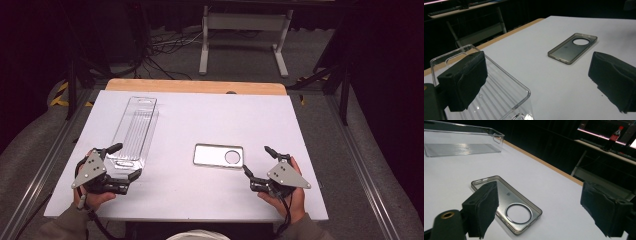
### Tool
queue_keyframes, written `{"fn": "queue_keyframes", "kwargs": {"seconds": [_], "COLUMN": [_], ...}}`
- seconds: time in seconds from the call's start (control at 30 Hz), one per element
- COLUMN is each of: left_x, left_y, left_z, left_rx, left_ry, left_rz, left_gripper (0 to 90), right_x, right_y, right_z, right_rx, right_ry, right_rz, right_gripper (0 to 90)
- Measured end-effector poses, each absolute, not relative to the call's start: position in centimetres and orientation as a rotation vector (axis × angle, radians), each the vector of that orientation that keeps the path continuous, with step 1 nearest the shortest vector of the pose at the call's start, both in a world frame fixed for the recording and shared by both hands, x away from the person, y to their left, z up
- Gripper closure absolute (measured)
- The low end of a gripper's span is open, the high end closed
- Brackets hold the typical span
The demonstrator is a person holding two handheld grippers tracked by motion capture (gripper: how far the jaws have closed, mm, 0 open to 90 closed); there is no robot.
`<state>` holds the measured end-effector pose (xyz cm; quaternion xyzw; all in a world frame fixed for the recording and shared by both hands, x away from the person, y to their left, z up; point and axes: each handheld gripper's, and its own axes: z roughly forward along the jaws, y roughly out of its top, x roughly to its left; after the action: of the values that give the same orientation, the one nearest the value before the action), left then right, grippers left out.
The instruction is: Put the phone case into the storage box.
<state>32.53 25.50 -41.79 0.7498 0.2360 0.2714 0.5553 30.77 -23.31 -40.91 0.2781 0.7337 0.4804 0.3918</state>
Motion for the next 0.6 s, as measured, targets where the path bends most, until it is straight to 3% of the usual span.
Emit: {"fn": "queue_keyframes", "kwargs": {"seconds": [0.6], "left_x": [32.7], "left_y": [25.3], "left_z": [-42.0], "left_rx": [1.791], "left_ry": [0.561], "left_rz": [0.638], "left_gripper": [3.2], "right_x": [34.4], "right_y": [-21.9], "right_z": [-38.4], "right_rx": [0.752], "right_ry": [1.909], "right_rz": [1.231], "right_gripper": [17.5]}}
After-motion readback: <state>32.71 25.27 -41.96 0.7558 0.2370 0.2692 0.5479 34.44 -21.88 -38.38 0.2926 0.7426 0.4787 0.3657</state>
